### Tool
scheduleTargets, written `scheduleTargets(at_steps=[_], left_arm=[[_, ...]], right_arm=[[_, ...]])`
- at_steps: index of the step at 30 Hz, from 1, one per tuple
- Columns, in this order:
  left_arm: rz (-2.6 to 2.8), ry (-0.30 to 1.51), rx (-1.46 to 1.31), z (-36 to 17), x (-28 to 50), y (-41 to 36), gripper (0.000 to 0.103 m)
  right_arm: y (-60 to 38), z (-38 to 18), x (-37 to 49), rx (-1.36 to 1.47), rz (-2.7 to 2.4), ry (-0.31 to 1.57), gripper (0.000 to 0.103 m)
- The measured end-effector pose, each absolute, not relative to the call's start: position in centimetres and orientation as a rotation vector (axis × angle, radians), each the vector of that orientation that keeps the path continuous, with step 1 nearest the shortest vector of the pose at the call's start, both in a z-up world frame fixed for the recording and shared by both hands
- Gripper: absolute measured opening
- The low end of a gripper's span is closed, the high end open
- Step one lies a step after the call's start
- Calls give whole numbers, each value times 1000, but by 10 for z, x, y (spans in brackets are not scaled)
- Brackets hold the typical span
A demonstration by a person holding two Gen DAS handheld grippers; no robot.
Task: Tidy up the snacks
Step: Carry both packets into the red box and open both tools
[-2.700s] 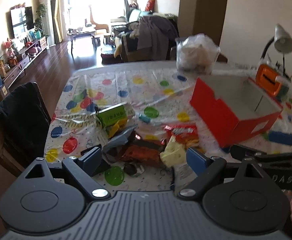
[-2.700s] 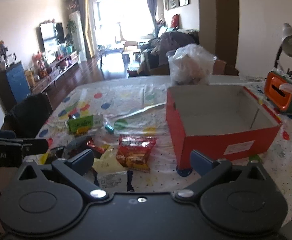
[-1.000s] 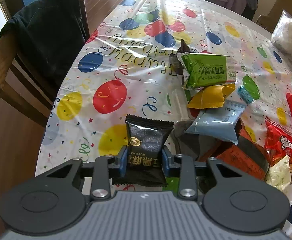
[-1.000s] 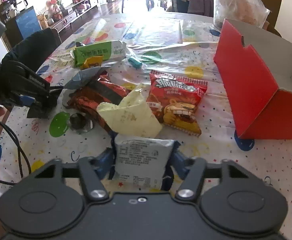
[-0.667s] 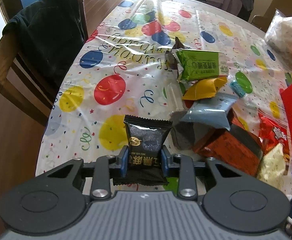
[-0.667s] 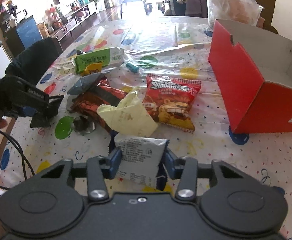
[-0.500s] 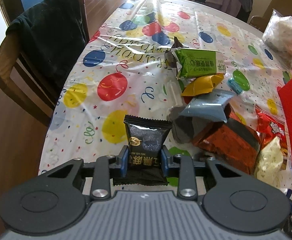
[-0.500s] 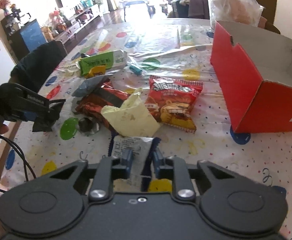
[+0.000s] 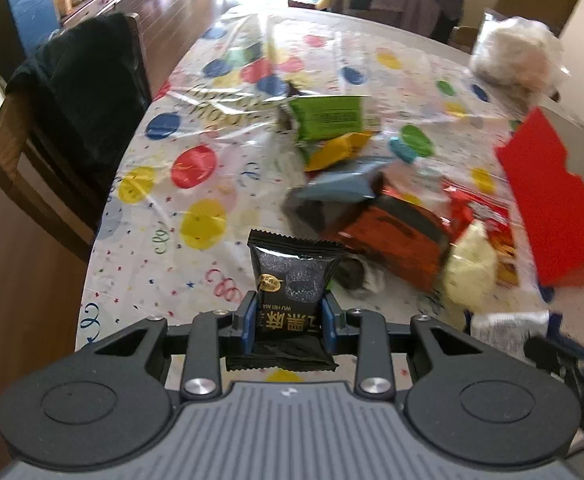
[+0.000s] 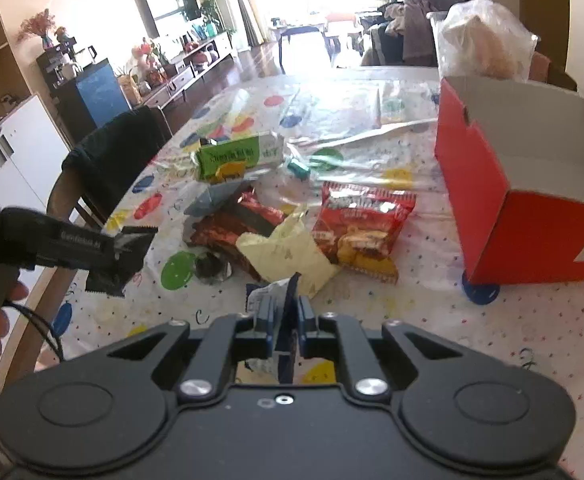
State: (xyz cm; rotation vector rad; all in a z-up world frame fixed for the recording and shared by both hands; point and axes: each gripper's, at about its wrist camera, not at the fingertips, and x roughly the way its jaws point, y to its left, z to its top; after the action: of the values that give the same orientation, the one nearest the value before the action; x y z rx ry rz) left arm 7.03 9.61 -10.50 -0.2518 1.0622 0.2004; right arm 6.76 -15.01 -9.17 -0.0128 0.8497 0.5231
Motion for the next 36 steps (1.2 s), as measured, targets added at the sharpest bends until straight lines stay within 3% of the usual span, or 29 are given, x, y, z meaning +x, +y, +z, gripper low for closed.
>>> scheduleTargets(at_steps=[9,22,28,36], left_arm=[[98,996,-205,-59,74,45,31],[-59,912,-154,-5,142,-54,31],[-111,921,-113,-3,181,-107,31],[-164,1010,-62,-33,228,-172,31]], right_arm=[[-190,-52,79,32,497,770,9],[-273,-8,140,79,413,652,6],[-313,-9,176,77,365,634,0],[-358,-35,215,85,315,703,0]])
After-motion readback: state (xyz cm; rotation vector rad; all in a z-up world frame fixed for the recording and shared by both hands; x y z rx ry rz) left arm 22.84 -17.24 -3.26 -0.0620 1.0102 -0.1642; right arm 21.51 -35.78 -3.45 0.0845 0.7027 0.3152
